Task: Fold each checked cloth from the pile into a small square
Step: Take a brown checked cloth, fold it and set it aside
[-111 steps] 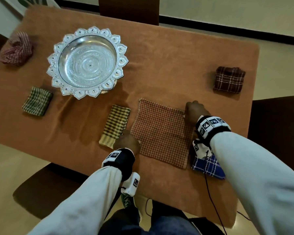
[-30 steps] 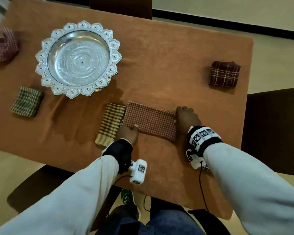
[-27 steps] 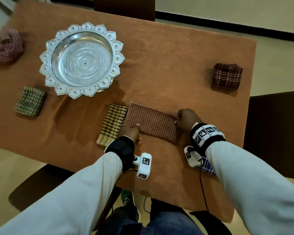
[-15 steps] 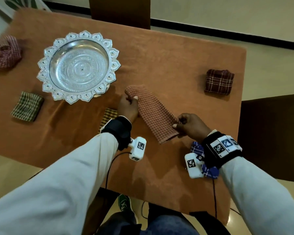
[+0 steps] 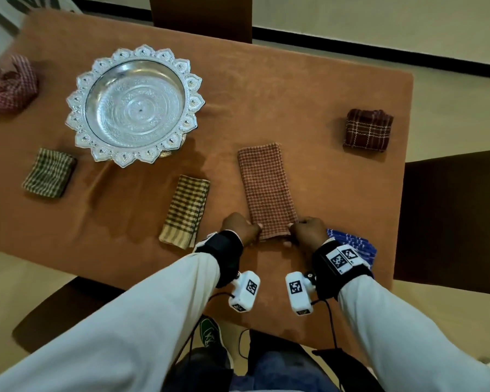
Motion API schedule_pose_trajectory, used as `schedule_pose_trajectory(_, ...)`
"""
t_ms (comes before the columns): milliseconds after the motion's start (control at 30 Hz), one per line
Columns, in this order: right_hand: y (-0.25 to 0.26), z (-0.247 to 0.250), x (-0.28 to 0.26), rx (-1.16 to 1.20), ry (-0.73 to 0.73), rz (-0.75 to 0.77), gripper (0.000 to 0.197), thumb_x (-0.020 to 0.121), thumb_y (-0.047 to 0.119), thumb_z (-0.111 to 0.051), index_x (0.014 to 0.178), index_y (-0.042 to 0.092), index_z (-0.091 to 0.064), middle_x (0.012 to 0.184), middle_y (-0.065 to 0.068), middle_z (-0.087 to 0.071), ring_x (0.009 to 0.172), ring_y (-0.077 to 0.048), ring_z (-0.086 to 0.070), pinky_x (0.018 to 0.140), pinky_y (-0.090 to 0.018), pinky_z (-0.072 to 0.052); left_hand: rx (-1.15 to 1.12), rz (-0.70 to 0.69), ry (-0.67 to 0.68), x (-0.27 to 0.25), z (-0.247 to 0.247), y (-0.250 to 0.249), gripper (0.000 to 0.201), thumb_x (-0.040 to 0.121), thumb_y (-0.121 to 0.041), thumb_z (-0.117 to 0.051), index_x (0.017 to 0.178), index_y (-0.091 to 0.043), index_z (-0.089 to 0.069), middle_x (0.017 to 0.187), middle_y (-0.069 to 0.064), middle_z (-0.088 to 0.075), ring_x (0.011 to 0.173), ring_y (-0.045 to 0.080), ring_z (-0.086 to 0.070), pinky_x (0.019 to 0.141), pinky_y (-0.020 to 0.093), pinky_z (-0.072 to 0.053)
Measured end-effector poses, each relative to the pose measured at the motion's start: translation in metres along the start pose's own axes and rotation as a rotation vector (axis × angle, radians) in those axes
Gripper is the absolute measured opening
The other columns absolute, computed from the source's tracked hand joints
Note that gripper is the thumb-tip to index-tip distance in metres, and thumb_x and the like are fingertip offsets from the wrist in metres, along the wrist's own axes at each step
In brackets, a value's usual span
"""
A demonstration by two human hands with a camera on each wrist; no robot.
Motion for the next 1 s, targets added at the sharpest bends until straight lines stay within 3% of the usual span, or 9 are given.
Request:
schedule_pose_trajectory(100,0.0,0.009,0.007,-0.089,-0.032,0.014,0.016,0.066,0.011,-0.059,0.066,-0.003,-0.065,0.065,-0.022,-0.069,0.065,-0.042,-0.069,0.053,-0.048,-0.054,0.017,0.019,-0.015,-0.012,-0.004,-0.004,0.048,0.074,-0.046,-0.071,0.094,-0.003,-0.071,0.099,0.012,-0.072,0.091,0.032,-0.068,0.075,0.027,-0.052)
schedule_pose_trajectory(233,0.017,0.007,-0.008,-0.035,-0.027,0.029,0.019,0.074,0.006,-0.059,0.084,-0.01,-0.059,0.068,-0.024,-0.069,0.058,-0.037,-0.07,0.05,-0.044,-0.058,-0.273,-0.018,-0.073,-0.029,0.002,-0.009,0.03,0.07,-0.037,-0.068,0.062,-0.01,-0.06,0.074,0.019,-0.069,0.069,0.033,-0.068,0.072,0.046,-0.059)
schedule_pose_trajectory(333,0.022,-0.003,-0.021,-0.042,0.057,0.1,0.011,0.086,0.003,-0.058,0.09,0.005,-0.048,0.075,-0.021,-0.065,0.057,-0.032,-0.069,0.044,-0.032,-0.052,-0.456,-0.04,-0.06,-0.045,0.006,0.004,0.023,0.083,-0.008,-0.069,0.08,-0.015,-0.048,0.072,0.014,-0.062,0.056,0.027,-0.063,0.067,0.047,-0.059)
schedule_pose_trajectory(433,0.022,-0.01,-0.031,-0.003,0.241,0.148,0.009,0.094,0.005,-0.057,0.101,0.008,-0.062,0.088,-0.019,-0.067,0.072,-0.029,-0.069,0.057,-0.037,-0.055,-0.385,-0.243,-0.044,-0.051,0.024,0.004,0.014,0.089,-0.005,-0.064,0.094,-0.018,-0.064,0.084,0.006,-0.067,0.068,0.02,-0.063,0.061,0.032,-0.054)
schedule_pose_trajectory(533,0.034,-0.013,-0.036,0.061,0.45,0.154,0.03,0.097,0.002,-0.048,0.119,0.013,-0.066,0.114,-0.009,-0.068,0.101,-0.021,-0.067,0.072,-0.039,-0.058,-0.319,-0.328,0.103,-0.049,0.036,-0.002,0.047,0.084,0.016,-0.047,0.109,-0.016,-0.072,0.109,0.0,-0.069,0.092,0.014,-0.064,0.069,0.021,-0.05)
schedule_pose_trajectory(600,0.047,-0.016,-0.033,0.073,0.536,0.191,0.044,0.093,-0.011,-0.045,0.127,0.014,-0.059,0.12,-0.004,-0.067,0.11,-0.019,-0.065,0.076,-0.041,-0.056,-0.266,-0.414,0.079,-0.044,0.05,-0.013,0.057,0.079,0.022,-0.044,0.117,-0.013,-0.068,0.111,0.001,-0.067,0.088,0.011,-0.064,0.06,0.015,-0.047)
schedule_pose_trajectory(733,0.085,-0.012,-0.012,-0.134,0.304,0.407,0.023,0.087,-0.007,-0.062,0.104,0.007,-0.067,0.087,-0.01,-0.071,0.075,-0.016,-0.069,0.063,-0.035,-0.052,-0.082,-0.577,-0.144,-0.02,0.072,-0.039,0.036,0.084,0.004,-0.062,0.111,-0.018,-0.07,0.106,0.0,-0.066,0.098,0.015,-0.062,0.082,0.02,-0.047)
schedule_pose_trajectory(833,0.119,-0.01,0.009,-0.238,0.139,0.559,0.01,0.088,0.012,-0.07,0.081,0.018,-0.07,0.063,-0.001,-0.063,0.05,-0.008,-0.054,0.05,-0.025,-0.044,-0.027,-0.594,-0.264,0.001,0.081,-0.06,0.022,0.084,-0.013,-0.069,0.105,-0.013,-0.07,0.1,0.008,-0.053,0.091,0.018,-0.052,0.079,0.024,-0.038)
schedule_pose_trajectory(1000,0.141,-0.012,0.066,-0.274,-0.01,0.565,0.006,0.084,0.025,-0.074,0.08,0.024,-0.07,0.068,0.009,-0.065,0.061,-0.007,-0.059,0.06,-0.025,-0.047,-0.264,-0.438,-0.29,0.045,0.089,-0.081,0.033,0.084,-0.039,-0.068,0.105,-0.014,-0.071,0.102,0.004,-0.07,0.093,0.018,-0.066,0.087,0.037,-0.054)
Point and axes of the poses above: each hand's wrist, its own x-axis towards the middle knuckle, its own z-axis out of the back of the hand, y = z × x, the point moved 7 cm from there along x, towards the middle knuckle
